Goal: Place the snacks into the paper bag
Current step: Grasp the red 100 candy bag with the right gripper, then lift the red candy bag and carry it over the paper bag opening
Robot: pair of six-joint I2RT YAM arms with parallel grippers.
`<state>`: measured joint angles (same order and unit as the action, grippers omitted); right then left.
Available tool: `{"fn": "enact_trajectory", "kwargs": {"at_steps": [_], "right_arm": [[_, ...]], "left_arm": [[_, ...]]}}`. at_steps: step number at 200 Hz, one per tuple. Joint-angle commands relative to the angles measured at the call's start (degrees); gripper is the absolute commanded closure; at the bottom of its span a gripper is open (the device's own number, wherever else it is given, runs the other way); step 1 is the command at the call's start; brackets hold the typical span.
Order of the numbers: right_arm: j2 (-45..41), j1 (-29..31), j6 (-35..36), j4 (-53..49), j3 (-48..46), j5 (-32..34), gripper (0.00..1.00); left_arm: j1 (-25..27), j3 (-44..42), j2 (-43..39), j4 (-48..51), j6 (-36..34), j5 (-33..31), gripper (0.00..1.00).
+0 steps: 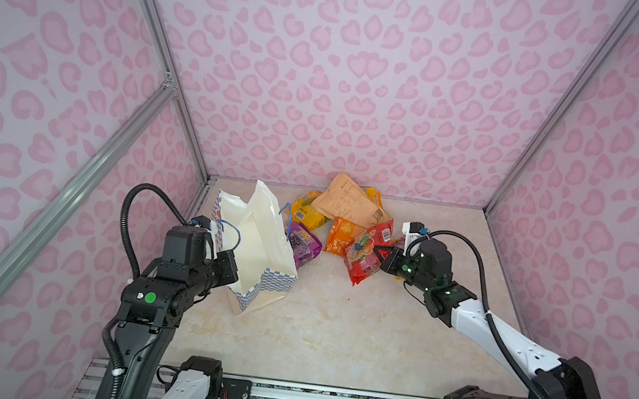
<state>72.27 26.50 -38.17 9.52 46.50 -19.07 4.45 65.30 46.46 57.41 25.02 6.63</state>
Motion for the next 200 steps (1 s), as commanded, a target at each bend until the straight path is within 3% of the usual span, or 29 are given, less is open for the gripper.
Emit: {"fn": "enact_trajectory", "kwargs": {"at_steps": [1,34,73,145,168,200], "right_arm": [[-4.87,0.56,3.49,-5.24,3.14,3.91,1.0],[-9.27,6.02,8.29,-12.91,13.71,8.01,1.0],[-9.5,13.57,11.22,-11.25,24.05,10.06,1.0],[1.81,32.98,20.24,-10.54,42.55,9.99,1.0],[5.37,36.07,21.78,-10.87,45.82,9.42,1.0],[10.66,37.75,22.27,-11.65,49.01,9.14,1.0]], "left_arm": [[-0.05,0.89,0.24,0.96,-0.68,2.28,0.96],[-0.05,1.42,0.65,1.65,-0.76,3.4,0.96],[-0.05,1.31,0.5,1.51,-0.06,4.26,0.97],[-0.05,0.57,1.06,4.04,6.55,1.62,0.97],[-0.05,-1.23,-0.56,4.43,10.58,-0.02,0.97],[-0.05,-5.66,-4.07,2.21,14.6,2.36,0.97]]}}
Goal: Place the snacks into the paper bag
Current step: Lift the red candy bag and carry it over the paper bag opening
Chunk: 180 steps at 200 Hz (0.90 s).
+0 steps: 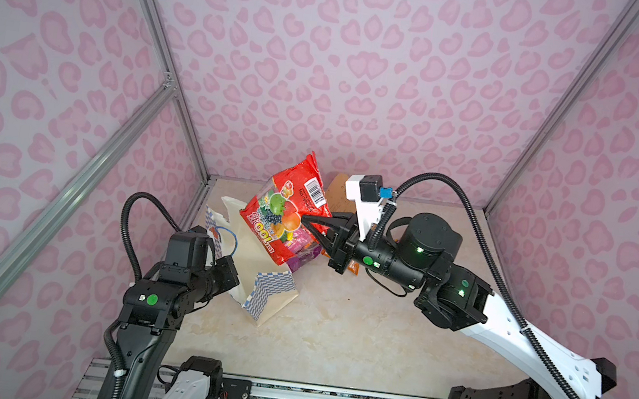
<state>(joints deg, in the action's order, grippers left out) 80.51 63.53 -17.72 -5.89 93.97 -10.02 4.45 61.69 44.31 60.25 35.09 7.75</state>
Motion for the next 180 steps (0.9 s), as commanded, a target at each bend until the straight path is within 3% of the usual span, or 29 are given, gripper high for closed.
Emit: {"fn": "enact_trajectory", "kwargs": {"at_steps": [1,67,95,180], "right_arm": [[2.48,0.76,1.81,3.81,1.55,0.09,1.0],[6.84,2.74,2.06,4.22,6.07,-0.37,1.0],[10.2,2.75,0.84,3.48,7.76,-0.53,1.0],[18.93,0.35,0.44,0.74,7.63,5.0,1.0]], "left_arm": [[-0.05,-2.17,-2.03,-0.64,4.62,1.23,0.97],[-0.05,0.18,-5.31,2.5,4.91,-1.23,0.97],[-0.05,-1.31,-5.07,1.54,4.9,0.45,0.97],[-0.05,-2.67,-5.99,0.95,5.17,-1.59,0.97]]}}
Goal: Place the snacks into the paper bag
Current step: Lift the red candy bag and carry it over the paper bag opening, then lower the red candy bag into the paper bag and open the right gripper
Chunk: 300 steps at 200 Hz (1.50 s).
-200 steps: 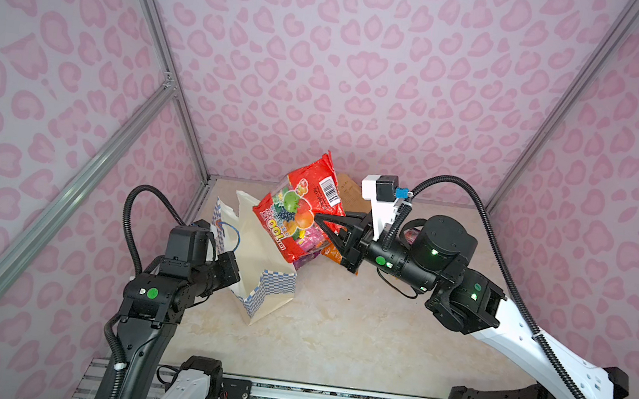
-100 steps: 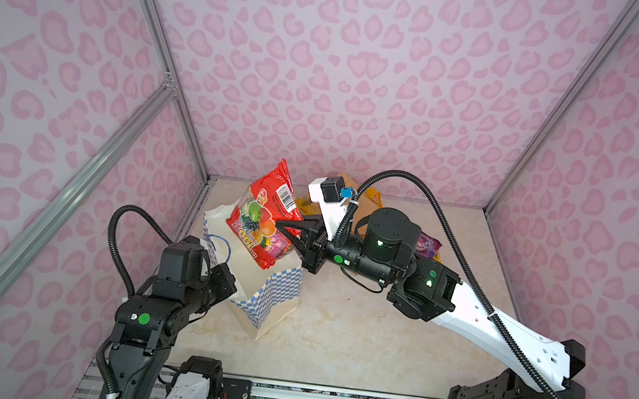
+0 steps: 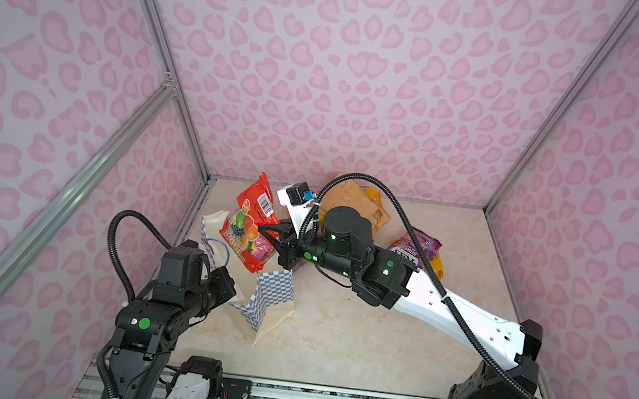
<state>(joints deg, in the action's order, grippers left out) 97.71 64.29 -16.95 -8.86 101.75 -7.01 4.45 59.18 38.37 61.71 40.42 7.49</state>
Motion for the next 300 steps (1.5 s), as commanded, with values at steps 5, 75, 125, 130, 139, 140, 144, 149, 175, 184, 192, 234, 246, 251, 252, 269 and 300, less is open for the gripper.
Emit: {"fn": "enact_trajectory", "kwargs": {"at_steps": [5,75,125,130,139,140,144,149,175,184,192,234,246,251,252,269,300], "right_arm": [[2.22,-0.42,-0.15,3.38,-0.22,2.47,1.0],[9.13,-0.54,0.6,-0.81,1.77,4.46,1.0],[11.81,1.8,0.56,-5.4,3.05,7.82,1.0],[12.17,1.93,0.43,-5.75,3.25,7.75,1.0],[12.94,2.13,0.35,-6.51,3.98,7.34,1.0],[13.03,2.14,0.35,-6.6,4.07,7.3,1.0],[13.24,2.18,0.34,-6.86,4.46,7.08,1.0],[13.9,2.31,0.34,-7.67,5.26,6.7,1.0],[16.5,2.84,0.79,-10.91,9.31,5.67,1.0],[17.19,2.91,0.95,-11.79,10.43,5.19,0.99],[17.66,2.94,1.09,-12.41,11.29,4.75,0.93],[17.71,3.03,1.79,-13.44,13.26,4.37,0.75],[17.44,2.97,2.17,-13.63,13.64,4.21,0.71],[17.27,2.99,2.31,-13.68,13.77,4.19,0.7],[17.26,2.97,2.34,-13.7,13.8,4.19,0.7],[16.75,3.02,2.6,-13.98,14.26,4.06,0.65],[14.53,3.0,3.52,-14.49,14.64,4.27,0.56]], "left_arm": [[-0.05,-0.2,-0.07,-0.54,-0.17,-1.46,0.97],[-0.05,-0.47,0.77,-1.74,-1.38,-4.39,0.97],[-0.05,-0.78,2.32,-4.09,-2.44,-4.5,0.97],[-0.05,-0.76,2.39,-4.26,-2.58,-4.48,0.97],[-0.05,-0.75,2.54,-4.57,-2.78,-4.4,0.97],[-0.05,-0.74,2.56,-4.62,-2.8,-4.41,0.97],[-0.05,-0.73,2.65,-4.76,-2.87,-4.34,0.97],[-0.05,-0.73,2.75,-4.87,-3.02,-4.28,0.97],[-0.05,-0.72,3.03,-4.94,-3.5,-4.03,0.97],[-0.05,-0.82,2.94,-5.0,-3.6,-4.02,0.97],[-0.05,-0.97,2.85,-5.02,-3.68,-4.09,0.97],[-0.05,-1.34,2.72,-5.03,-3.77,-4.58,0.97],[-0.05,-1.35,2.88,-5.08,-3.86,-4.67,0.97],[-0.05,-1.35,2.94,-5.18,-3.86,-4.67,0.97],[-0.05,-1.35,2.94,-5.14,-3.86,-4.67,0.97],[-0.05,-1.35,3.15,-5.28,-3.95,-4.65,0.97],[-0.05,-1.26,3.28,-5.24,-4.07,-5.07,0.97]]}}
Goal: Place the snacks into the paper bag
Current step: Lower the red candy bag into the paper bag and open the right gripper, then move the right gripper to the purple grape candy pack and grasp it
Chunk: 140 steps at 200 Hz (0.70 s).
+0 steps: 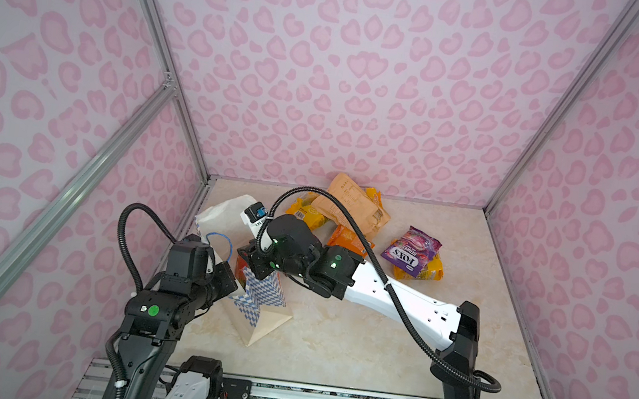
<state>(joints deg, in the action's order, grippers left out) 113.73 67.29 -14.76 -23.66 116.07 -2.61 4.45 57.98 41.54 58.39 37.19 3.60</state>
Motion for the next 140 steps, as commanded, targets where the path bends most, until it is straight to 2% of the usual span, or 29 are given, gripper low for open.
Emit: {"fn": "enact_trajectory", "kwargs": {"at_steps": [1,35,67,84,109,140], "right_arm": [[-1.58,0.02,1.33,0.3,0.36,-0.07,0.55],[-7.72,-0.01,3.18,0.2,-2.23,2.47,0.37],[-17.64,-0.85,4.57,3.77,-13.76,8.85,0.22],[-22.71,-3.18,3.07,4.63,-20.8,10.71,0.19],[-28.79,-10.92,-4.39,6.38,-32.09,6.31,0.19],[-30.33,-20.6,-16.75,12.47,-44.27,-3.0,0.19]], "left_arm": [[-0.05,-0.01,0.12,-1.94,-0.86,-1.2,0.97],[-0.05,-0.14,0.62,-1.73,-1.48,-3.15,0.97],[-0.06,0.36,1.17,-1.44,-2.55,-4.65,0.97],[-0.05,0.65,1.26,-1.5,-3.05,-4.7,0.97],[-0.05,0.74,1.26,-1.1,-3.51,-5.01,0.97],[-0.05,0.06,1.18,-1.04,-3.31,-4.91,0.97]]}}
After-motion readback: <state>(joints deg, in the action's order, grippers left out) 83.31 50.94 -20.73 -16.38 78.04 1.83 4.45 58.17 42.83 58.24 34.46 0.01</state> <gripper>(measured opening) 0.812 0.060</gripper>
